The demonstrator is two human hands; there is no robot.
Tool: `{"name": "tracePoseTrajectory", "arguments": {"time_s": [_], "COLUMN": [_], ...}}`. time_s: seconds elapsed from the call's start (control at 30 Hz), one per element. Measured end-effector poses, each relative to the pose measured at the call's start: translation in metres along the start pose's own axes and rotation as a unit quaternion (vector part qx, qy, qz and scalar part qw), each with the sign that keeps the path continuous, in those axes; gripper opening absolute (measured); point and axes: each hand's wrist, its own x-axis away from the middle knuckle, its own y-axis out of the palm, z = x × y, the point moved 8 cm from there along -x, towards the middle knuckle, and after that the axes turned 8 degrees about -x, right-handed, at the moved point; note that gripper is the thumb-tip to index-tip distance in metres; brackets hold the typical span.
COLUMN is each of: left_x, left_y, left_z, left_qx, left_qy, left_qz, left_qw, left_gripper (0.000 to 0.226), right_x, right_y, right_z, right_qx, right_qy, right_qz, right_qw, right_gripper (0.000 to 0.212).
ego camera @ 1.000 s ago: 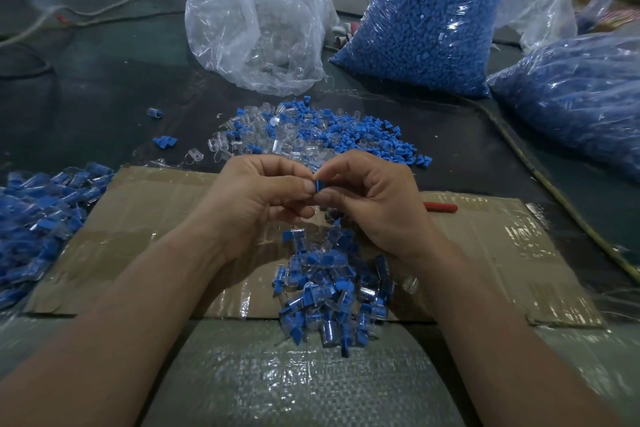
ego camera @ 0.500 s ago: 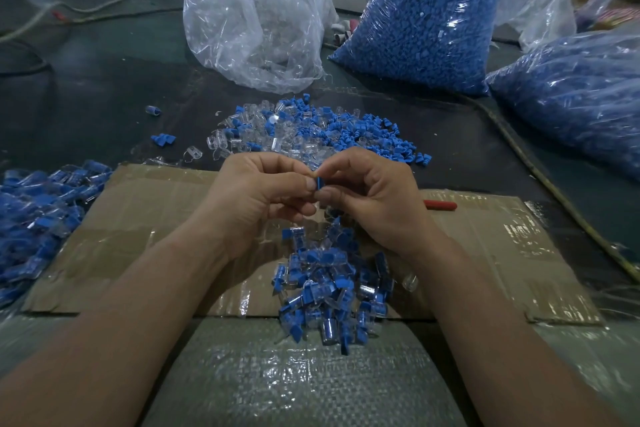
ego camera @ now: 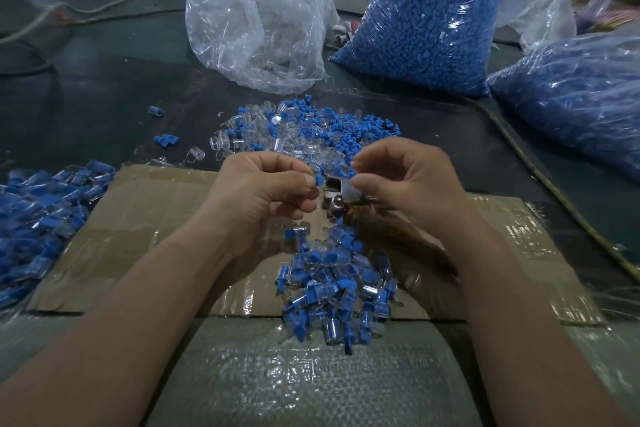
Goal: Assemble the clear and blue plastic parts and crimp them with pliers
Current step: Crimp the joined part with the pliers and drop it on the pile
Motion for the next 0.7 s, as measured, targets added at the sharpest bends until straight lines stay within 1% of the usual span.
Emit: {"name": "tracePoseTrajectory", "arguments": {"time_s": [0.07, 0.13, 0.23, 0.33, 0.43, 0.53, 0.6, 0.7], "left_x": [0.0, -0.001, -0.001, -0.001, -0.001, -0.002, -0.003, -0.003], "left_y": [-0.002, -0.004, -0.005, -0.006, -0.005, -0.004, -0.004, -0.004], "left_z": [0.001, 0.0, -0.001, -0.001, 0.0, -0.001, -0.001, -0.003], "left_qx": [-0.003, -0.004, 0.004, 0.006, 0.003, -0.003, -0.008, 0.0], "left_qy": [-0.001, -0.003, -0.005, -0.004, -0.002, -0.003, -0.004, -0.005], "left_qz": [0.005, 0.012, 0.021, 0.023, 0.023, 0.018, 0.013, 0.017], "left_qw": [1.0, 1.0, 1.0, 1.0, 1.0, 1.0, 1.0, 1.0], "left_gripper": [0.02, 0.02, 0.02, 0.021, 0.021, 0.02, 0.019, 0.018], "right_x": [0.0, 0.002, 0.011, 0.021, 0.023, 0.02, 0.017, 0.014], "right_y": [-0.018, -0.03, -0.037, -0.033, -0.026, -0.023, -0.024, -0.023], "right_z": [0.014, 0.03, 0.047, 0.055, 0.058, 0.057, 0.056, 0.053], "right_qx": [0.051, 0.089, 0.131, 0.154, 0.198, 0.252, 0.272, 0.278], "right_qy": [0.056, 0.115, 0.19, 0.241, 0.246, 0.232, 0.225, 0.217], "right_qz": [0.002, -0.023, -0.091, -0.164, -0.202, -0.201, -0.184, -0.165], "right_qw": [0.997, 0.989, 0.969, 0.944, 0.927, 0.918, 0.917, 0.921], "right_gripper": [0.02, 0.022, 0.033, 0.046, 0.064, 0.078, 0.077, 0.067]}}
